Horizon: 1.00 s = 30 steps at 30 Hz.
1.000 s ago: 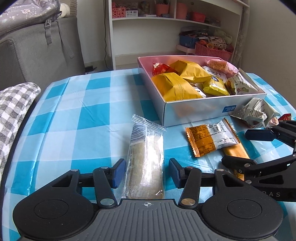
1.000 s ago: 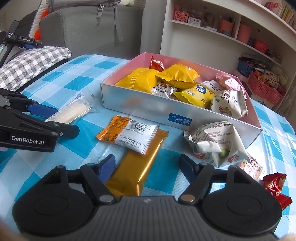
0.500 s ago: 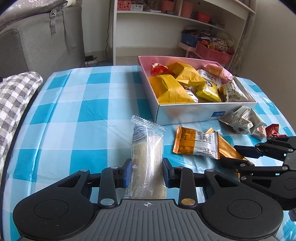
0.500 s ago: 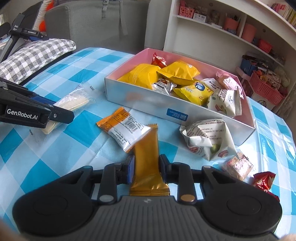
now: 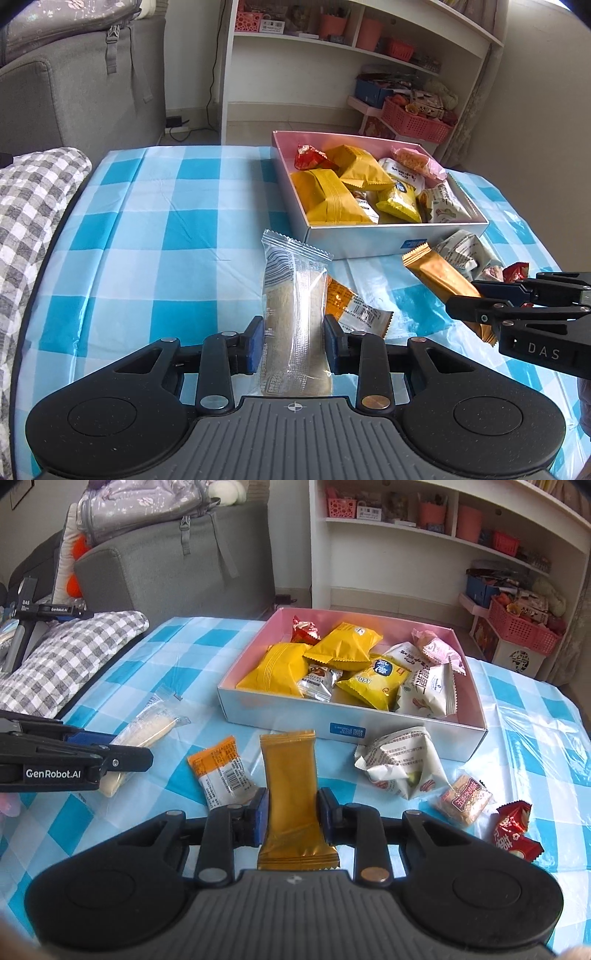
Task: Organize snacks
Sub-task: 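Carry the bread packet and gold wafer bar over the pink box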
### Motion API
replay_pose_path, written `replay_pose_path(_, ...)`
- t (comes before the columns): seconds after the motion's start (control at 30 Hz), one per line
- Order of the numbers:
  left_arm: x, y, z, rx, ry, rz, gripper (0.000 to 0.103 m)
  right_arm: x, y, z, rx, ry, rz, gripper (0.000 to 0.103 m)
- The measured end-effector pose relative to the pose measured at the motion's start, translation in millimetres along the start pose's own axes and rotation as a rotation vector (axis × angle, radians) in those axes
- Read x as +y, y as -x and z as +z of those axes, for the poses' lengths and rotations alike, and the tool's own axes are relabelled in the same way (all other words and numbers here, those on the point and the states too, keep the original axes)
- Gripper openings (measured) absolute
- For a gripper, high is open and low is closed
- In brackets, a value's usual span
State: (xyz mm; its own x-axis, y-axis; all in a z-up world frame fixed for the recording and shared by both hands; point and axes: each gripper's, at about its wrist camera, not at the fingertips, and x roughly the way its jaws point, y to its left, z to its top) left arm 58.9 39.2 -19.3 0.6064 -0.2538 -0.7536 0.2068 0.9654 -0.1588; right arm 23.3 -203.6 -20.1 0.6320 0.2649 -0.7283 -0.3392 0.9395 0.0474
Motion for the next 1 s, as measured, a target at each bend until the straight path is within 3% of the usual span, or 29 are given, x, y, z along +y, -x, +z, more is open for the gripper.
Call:
replay_pose_path(0.5,-30,-3,27,-0.045,0.054,-0.039,0.031,-27,-2,33,-0.091,-0.192,-0.019,0.025)
replay_pose_path(1.0,-61,-43,58,-0.065,0.081,-0.060,0.031,-63,-21,53,-0.127,-0.318,-0.059,0.026)
